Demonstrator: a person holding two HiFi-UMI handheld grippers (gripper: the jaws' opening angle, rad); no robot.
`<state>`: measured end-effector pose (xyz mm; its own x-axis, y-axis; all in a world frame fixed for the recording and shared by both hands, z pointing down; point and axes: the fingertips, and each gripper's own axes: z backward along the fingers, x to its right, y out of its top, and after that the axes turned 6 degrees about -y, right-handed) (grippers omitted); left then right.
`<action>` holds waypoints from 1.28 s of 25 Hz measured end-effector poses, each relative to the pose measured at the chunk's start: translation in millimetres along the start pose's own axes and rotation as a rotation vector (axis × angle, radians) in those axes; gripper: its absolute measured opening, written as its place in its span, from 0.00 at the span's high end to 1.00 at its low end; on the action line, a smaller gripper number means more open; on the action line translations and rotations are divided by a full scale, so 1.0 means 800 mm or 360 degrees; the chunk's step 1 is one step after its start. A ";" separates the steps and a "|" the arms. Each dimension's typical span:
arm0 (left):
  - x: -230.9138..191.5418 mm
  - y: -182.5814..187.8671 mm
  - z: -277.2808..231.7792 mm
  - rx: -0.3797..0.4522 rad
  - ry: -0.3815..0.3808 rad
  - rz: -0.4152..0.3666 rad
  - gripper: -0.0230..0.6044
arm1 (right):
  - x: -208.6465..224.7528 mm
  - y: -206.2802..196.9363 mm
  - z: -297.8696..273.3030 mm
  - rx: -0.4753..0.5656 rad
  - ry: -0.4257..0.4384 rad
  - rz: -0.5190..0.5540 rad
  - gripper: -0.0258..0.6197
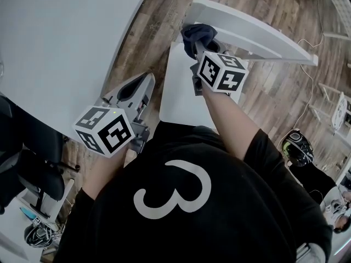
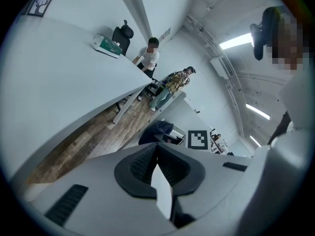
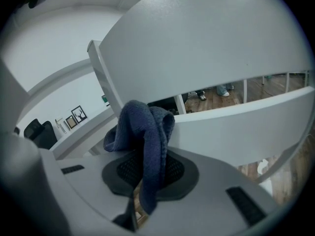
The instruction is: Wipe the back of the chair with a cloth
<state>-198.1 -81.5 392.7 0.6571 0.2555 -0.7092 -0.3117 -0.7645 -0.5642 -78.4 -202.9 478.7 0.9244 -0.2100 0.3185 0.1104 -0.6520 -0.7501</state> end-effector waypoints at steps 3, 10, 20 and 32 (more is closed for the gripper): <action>-0.001 0.001 0.001 0.0009 0.0007 0.0005 0.94 | 0.001 0.000 -0.002 0.0004 -0.0037 0.0004 0.88; 0.000 -0.004 0.004 0.0017 0.0023 0.0020 0.94 | 0.004 0.000 0.001 0.0000 -0.0046 0.0044 0.88; 0.021 -0.021 -0.011 -0.0009 0.0026 0.0017 0.94 | 0.042 0.004 0.019 0.0033 -0.0084 0.0014 0.88; 0.083 -0.051 -0.059 -0.0075 -0.0028 -0.0025 0.94 | 0.132 0.007 0.068 0.0048 -0.0142 -0.0077 0.88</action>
<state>-108.9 -61.1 388.6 0.6494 0.2779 -0.7079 -0.2685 -0.7871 -0.5554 39.4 -188.7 476.6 0.9464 -0.1121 0.3028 0.1653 -0.6375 -0.7525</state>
